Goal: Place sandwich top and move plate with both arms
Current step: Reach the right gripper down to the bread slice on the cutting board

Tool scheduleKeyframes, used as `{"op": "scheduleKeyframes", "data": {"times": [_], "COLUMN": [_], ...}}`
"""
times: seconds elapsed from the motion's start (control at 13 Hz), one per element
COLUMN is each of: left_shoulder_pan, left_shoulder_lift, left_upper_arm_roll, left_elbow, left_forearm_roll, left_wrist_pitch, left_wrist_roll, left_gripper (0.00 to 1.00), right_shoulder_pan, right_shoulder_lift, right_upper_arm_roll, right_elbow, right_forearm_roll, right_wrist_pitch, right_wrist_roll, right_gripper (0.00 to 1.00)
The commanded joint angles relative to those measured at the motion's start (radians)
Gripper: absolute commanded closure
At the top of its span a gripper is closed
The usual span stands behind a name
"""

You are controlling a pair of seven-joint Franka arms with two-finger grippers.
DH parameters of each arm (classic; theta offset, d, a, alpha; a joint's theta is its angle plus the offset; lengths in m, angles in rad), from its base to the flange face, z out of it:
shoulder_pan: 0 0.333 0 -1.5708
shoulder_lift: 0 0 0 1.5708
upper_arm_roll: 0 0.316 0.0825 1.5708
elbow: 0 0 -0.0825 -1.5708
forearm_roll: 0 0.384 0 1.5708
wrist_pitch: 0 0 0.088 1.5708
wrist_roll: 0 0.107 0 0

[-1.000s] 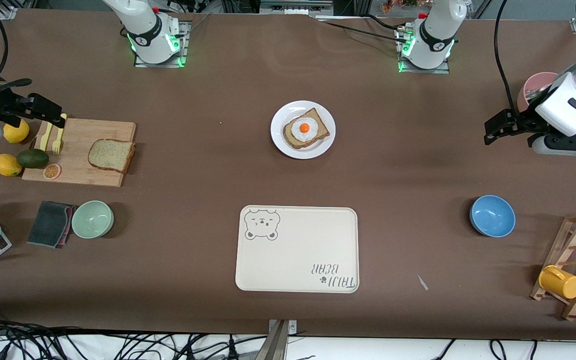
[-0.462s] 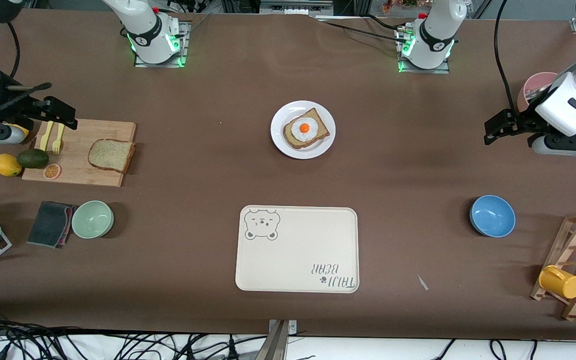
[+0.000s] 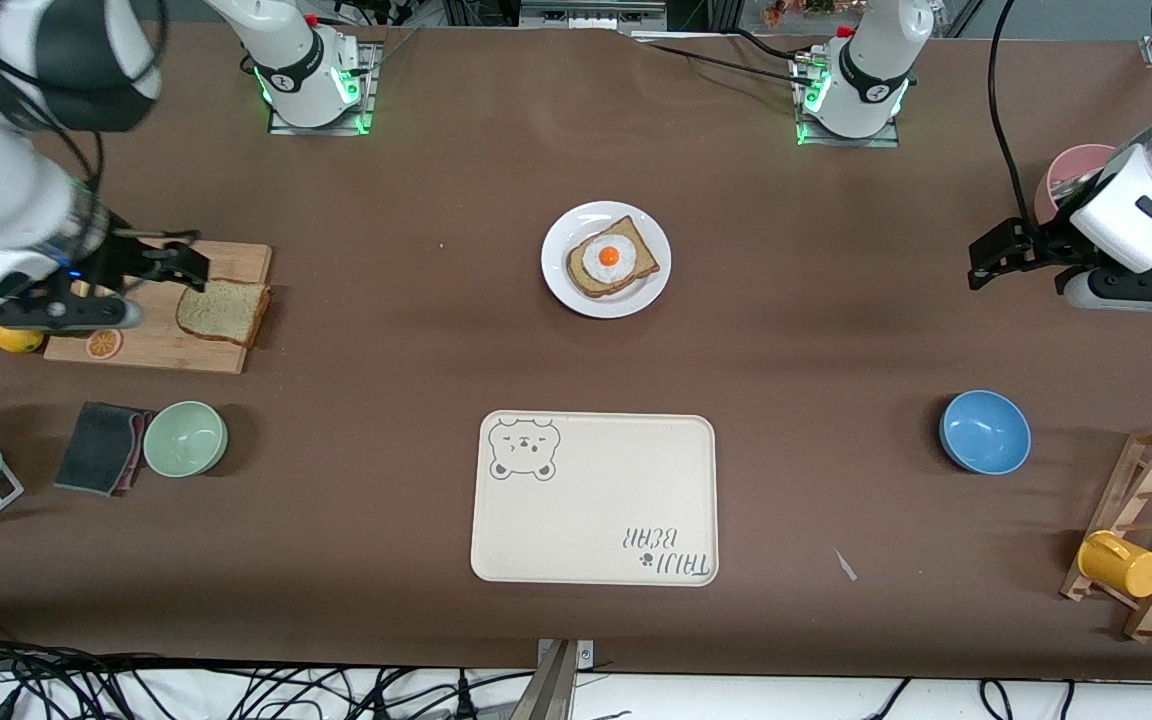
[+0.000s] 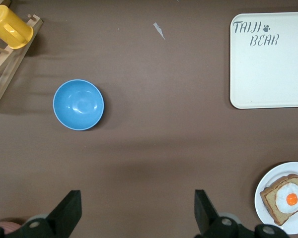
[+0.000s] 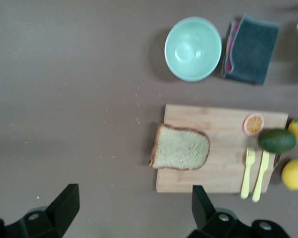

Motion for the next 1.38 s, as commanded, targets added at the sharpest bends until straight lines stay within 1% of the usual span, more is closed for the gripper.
{"op": "scheduleKeyframes", "data": {"times": [0.0,0.23,0.38,0.54,0.62,0.69,0.77,0.85,0.92,1.08,1.23,1.31], "left_shoulder_pan": [0.003,0.003,0.003,0.003,0.003,0.003,0.003,0.003,0.003,0.0,-0.005,-0.005], "left_shoulder_lift": [-0.015,-0.015,-0.015,-0.015,-0.015,-0.015,-0.015,-0.015,-0.015,-0.015,-0.015,-0.015], "left_upper_arm_roll": [-0.009,-0.009,-0.009,-0.009,-0.009,-0.009,-0.009,-0.01,-0.01,-0.01,-0.01,-0.01], "left_elbow": [-0.007,-0.007,-0.007,-0.007,-0.007,-0.007,-0.007,-0.007,-0.007,-0.007,-0.007,-0.007], "left_forearm_roll": [0.03,0.03,0.029,0.03,0.029,0.029,0.029,0.029,0.029,0.029,0.03,0.029], "left_wrist_pitch": [0.003,0.004,0.003,0.003,0.003,0.003,0.003,0.003,0.003,0.003,0.003,0.003], "left_wrist_roll": [-0.01,-0.01,-0.01,-0.01,-0.01,-0.01,-0.01,-0.01,-0.01,-0.01,-0.01,-0.012], "left_gripper": [0.0,0.0,0.0,0.0,0.0,0.0,0.0,0.0,0.0,0.0,0.0,0.0], "right_shoulder_pan": [-0.011,-0.012,-0.014,-0.012,-0.012,-0.012,-0.014,-0.017,-0.015,-0.015,-0.015,-0.015], "right_shoulder_lift": [0.044,0.127,0.188,0.208,0.228,0.259,0.296,0.317,0.325,0.34,0.359,0.375], "right_upper_arm_roll": [0.086,0.126,0.143,0.147,0.147,0.147,0.147,0.144,0.144,0.146,0.147,0.147], "right_elbow": [-0.083,-0.088,-0.088,-0.117,-0.147,-0.174,-0.175,-0.177,-0.185,-0.237,-0.272,-0.283], "right_forearm_roll": [-0.104,-0.174,-0.251,-0.317,-0.329,-0.334,-0.342,-0.349,-0.374,-0.452,-0.58,-0.625], "right_wrist_pitch": [0.024,0.022,0.021,0.022,0.024,0.022,0.019,0.025,0.05,0.12,0.13,0.139], "right_wrist_roll": [0.179,0.301,0.397,0.437,0.492,0.534,0.549,0.553,0.574,0.702,0.798,0.825], "right_gripper": [0.0,0.0,0.0,0.02,0.1,0.13,0.15,0.25,0.3,0.32,0.32,0.35]}}
